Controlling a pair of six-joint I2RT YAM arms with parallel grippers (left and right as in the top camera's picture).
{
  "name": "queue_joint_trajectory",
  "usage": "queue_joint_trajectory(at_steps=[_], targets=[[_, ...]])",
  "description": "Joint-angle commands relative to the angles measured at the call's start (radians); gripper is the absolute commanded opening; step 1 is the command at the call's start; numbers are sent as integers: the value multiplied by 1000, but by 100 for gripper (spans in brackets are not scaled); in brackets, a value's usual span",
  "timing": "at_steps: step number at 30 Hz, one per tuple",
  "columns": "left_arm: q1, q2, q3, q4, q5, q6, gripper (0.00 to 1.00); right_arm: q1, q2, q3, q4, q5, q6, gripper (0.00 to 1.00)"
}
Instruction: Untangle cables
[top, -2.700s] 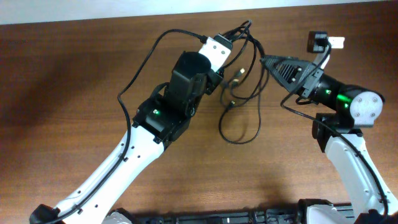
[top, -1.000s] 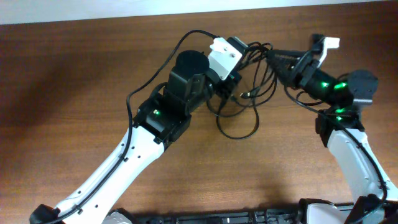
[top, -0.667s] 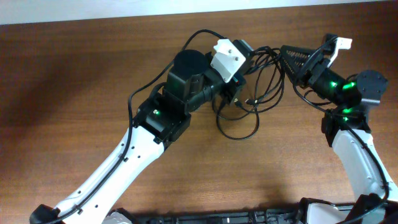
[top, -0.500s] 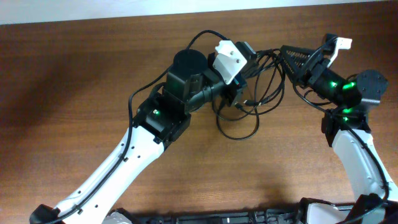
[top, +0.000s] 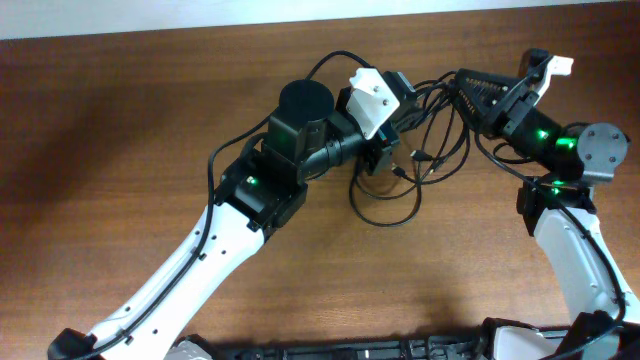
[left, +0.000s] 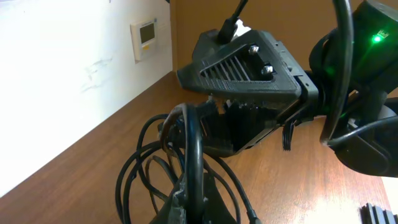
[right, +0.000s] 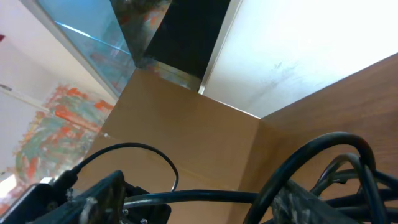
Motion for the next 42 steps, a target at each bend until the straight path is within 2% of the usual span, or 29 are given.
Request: queue_joint_trajectory(at_steps=[1,6,7,8,10,18,22,26,27,31,36,42], targets=[[-6,0,0,10,22,-10,0,0,1,10,8,-21,26,65],[-12,0,0,11,22,-10,0,0,1,10,76,-27,35,46],[-11,0,0,11,18,-10,0,0,1,10,87,-30,43,38],[-11,0,0,12,17,-10,0,0,1,10,86,-33,51,20],[-11,0,0,15,5,-9,0,0,1,10,86,-41,52,4],[-11,1,0,-58,-189,-10,0,0,0,10,87,-50,64,4],[-11,2,0,-128,-282,-9,11,0,0,10,134,-50,117,4],[-11,2,0,-156,-282,-9,20,0,0,10,267,-46,213,4],[-11,2,0,-156,-280,-10,20,0,0,10,283,-46,225,4],[-11,2,0,-156,-219,-9,20,0,1,10,287,-46,228,4],[-11,2,0,-158,-133,-9,26,0,1,10,287,-46,228,4],[-11,2,0,-183,-153,37,28,0,1,10,288,-49,243,4]])
